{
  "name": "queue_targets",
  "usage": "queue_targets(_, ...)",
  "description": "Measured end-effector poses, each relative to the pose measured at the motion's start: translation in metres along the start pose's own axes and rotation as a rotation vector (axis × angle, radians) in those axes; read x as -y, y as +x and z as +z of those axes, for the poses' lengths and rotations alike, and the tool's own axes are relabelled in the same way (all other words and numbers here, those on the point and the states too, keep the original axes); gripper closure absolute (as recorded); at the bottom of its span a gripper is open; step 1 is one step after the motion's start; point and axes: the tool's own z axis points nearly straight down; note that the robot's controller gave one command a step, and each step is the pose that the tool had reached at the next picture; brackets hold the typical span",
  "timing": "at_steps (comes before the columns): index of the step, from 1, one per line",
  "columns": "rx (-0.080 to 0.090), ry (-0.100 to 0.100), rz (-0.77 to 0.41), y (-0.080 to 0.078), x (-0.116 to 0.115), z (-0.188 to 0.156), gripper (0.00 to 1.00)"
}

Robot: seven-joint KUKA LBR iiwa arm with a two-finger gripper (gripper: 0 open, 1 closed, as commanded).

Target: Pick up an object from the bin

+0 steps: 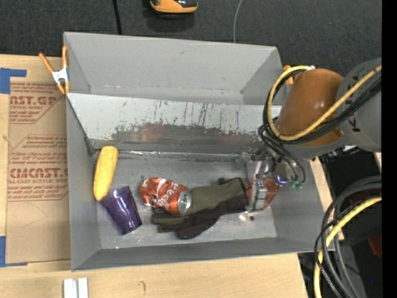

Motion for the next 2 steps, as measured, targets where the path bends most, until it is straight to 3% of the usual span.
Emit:
queue_targets(1, 0.007, 0.001, -0.001, -0.002, 0.0, -0.004, 0.0)
queue_targets(2, 0.007, 0.001, -0.321, 0.011, -0.024, 0.078, 1.0)
